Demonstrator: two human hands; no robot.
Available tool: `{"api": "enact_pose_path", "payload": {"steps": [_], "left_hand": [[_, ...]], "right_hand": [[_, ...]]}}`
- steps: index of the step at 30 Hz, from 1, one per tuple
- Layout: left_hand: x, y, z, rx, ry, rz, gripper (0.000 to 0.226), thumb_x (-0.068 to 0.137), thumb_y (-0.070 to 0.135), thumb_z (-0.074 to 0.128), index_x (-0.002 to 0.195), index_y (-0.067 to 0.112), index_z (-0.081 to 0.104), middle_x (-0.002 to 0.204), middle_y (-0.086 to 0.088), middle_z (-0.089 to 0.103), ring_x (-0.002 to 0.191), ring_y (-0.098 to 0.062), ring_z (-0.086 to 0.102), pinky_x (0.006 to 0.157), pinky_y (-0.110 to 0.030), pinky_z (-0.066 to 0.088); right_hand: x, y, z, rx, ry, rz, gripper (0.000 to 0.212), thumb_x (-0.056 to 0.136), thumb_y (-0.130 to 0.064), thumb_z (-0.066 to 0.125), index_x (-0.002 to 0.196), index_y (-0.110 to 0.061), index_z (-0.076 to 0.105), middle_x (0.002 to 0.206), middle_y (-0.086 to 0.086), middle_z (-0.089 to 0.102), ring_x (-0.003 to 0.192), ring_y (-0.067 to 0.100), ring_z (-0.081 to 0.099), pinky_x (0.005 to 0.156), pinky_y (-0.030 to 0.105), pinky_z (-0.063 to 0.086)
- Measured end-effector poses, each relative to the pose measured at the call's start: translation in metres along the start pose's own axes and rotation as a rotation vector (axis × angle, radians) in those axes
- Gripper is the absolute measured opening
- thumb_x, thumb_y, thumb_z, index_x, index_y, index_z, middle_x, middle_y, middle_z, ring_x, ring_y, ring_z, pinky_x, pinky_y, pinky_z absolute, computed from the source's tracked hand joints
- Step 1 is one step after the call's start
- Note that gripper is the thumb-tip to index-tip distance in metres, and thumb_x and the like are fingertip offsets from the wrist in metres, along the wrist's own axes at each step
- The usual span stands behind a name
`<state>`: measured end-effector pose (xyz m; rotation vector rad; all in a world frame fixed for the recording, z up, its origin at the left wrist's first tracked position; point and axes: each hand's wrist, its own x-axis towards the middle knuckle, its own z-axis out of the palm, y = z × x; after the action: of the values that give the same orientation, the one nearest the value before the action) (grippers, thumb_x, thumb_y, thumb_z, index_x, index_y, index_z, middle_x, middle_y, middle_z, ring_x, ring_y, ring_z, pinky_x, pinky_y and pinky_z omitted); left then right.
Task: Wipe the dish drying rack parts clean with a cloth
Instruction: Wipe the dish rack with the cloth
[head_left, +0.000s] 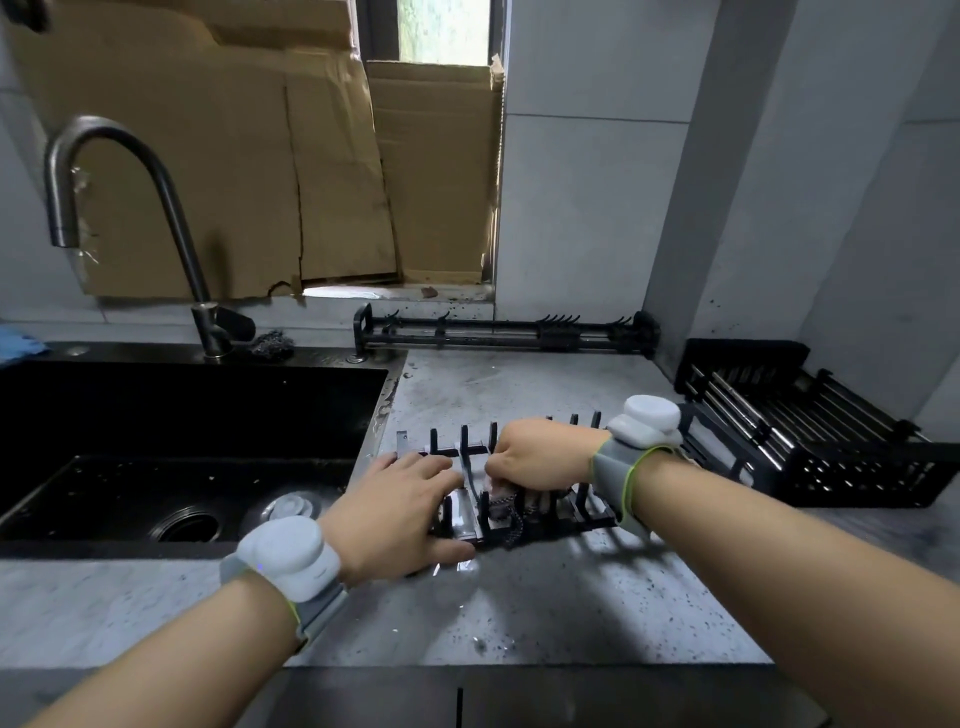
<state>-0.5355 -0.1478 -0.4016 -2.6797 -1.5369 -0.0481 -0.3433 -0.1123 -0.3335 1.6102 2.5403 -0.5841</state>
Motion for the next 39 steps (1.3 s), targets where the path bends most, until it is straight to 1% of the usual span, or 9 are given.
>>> {"api": "enact_pose_path", "payload": {"steps": [5, 9, 11, 14, 19, 21, 25, 32, 39], "left_hand": [[-0.001, 0.003, 0.003, -0.018, 0.03, 0.006, 0.083, 0.074, 0.082, 0.038, 0.141, 0.034, 0.042, 0.151, 0.011, 0.039, 0.135, -0.013, 0.036, 0.116, -0.035, 0.025], [0.003, 0.004, 0.004, -0.034, 0.069, 0.005, 0.084, 0.071, 0.083, 0.035, 0.137, 0.031, 0.048, 0.142, 0.009, 0.047, 0.129, -0.015, 0.041, 0.113, -0.035, 0.028], [0.006, 0.005, 0.006, -0.024, 0.084, 0.001, 0.083, 0.072, 0.082, 0.035, 0.133, 0.029, 0.051, 0.137, 0.008, 0.05, 0.125, -0.017, 0.043, 0.112, -0.035, 0.03], [0.007, 0.007, 0.009, -0.019, 0.089, -0.012, 0.083, 0.072, 0.082, 0.033, 0.131, 0.028, 0.052, 0.132, 0.008, 0.049, 0.121, -0.017, 0.043, 0.111, -0.034, 0.03], [0.005, 0.01, 0.009, -0.06, 0.101, -0.036, 0.075, 0.074, 0.079, 0.041, 0.127, 0.027, 0.044, 0.121, 0.007, 0.042, 0.116, -0.017, 0.042, 0.112, -0.034, 0.029], [0.003, 0.012, 0.008, -0.082, 0.136, -0.038, 0.068, 0.077, 0.075, 0.05, 0.121, 0.024, 0.042, 0.111, 0.008, 0.039, 0.112, -0.018, 0.042, 0.11, -0.035, 0.031], [0.003, 0.013, 0.008, -0.091, 0.176, -0.03, 0.06, 0.077, 0.071, 0.056, 0.109, 0.022, 0.043, 0.1, 0.009, 0.032, 0.103, -0.017, 0.042, 0.104, -0.033, 0.033], [0.007, 0.01, 0.012, -0.09, 0.192, -0.04, 0.06, 0.072, 0.074, 0.053, 0.1, 0.026, 0.032, 0.099, 0.009, 0.033, 0.094, -0.012, 0.033, 0.104, -0.033, 0.031], [0.003, 0.013, 0.007, -0.083, 0.204, -0.063, 0.058, 0.076, 0.069, 0.06, 0.099, 0.026, 0.028, 0.099, 0.009, 0.031, 0.09, -0.009, 0.024, 0.102, -0.03, 0.029]], "right_hand": [[0.001, -0.001, 0.002, 0.041, 0.055, 0.057, 0.039, 0.095, -0.03, 0.047, 0.061, -0.014, 0.056, 0.059, 0.0, 0.055, 0.052, 0.016, 0.05, 0.051, 0.024, 0.041], [0.003, 0.014, 0.0, 0.182, 0.319, 0.075, 0.037, 0.092, -0.03, 0.049, 0.069, -0.013, 0.073, 0.07, 0.004, 0.07, 0.064, 0.02, 0.062, 0.061, 0.031, 0.051], [0.007, 0.015, 0.01, 0.105, 0.273, 0.051, 0.038, 0.095, -0.032, 0.046, 0.081, -0.011, 0.074, 0.085, 0.008, 0.073, 0.078, 0.025, 0.064, 0.072, 0.033, 0.053], [0.015, 0.017, 0.022, 0.06, 0.193, 0.046, 0.042, 0.098, -0.038, 0.043, 0.083, -0.01, 0.071, 0.093, 0.007, 0.073, 0.08, 0.022, 0.064, 0.078, 0.033, 0.053], [0.022, 0.014, 0.001, 0.23, 0.251, 0.034, 0.031, 0.095, -0.035, 0.051, 0.093, -0.024, 0.079, 0.078, -0.003, 0.073, 0.07, 0.012, 0.065, 0.064, 0.023, 0.049], [0.028, 0.01, 0.009, 0.219, 0.26, -0.015, 0.033, 0.093, -0.041, 0.048, 0.095, -0.026, 0.078, 0.089, -0.003, 0.075, 0.083, 0.014, 0.067, 0.079, 0.028, 0.054], [0.037, 0.009, 0.024, 0.078, 0.207, -0.057, 0.04, 0.095, -0.041, 0.042, 0.086, -0.014, 0.07, 0.092, 0.004, 0.072, 0.087, 0.024, 0.064, 0.084, 0.04, 0.053], [0.038, -0.005, 0.015, -0.06, 0.104, -0.098, 0.042, 0.1, -0.024, 0.043, 0.059, -0.018, 0.052, 0.067, 0.002, 0.057, 0.069, 0.024, 0.051, 0.067, 0.03, 0.042], [0.027, -0.004, 0.014, -0.035, 0.063, -0.116, 0.041, 0.102, -0.032, 0.045, 0.064, -0.026, 0.06, 0.077, 0.001, 0.065, 0.074, 0.02, 0.056, 0.076, 0.033, 0.049]]}}
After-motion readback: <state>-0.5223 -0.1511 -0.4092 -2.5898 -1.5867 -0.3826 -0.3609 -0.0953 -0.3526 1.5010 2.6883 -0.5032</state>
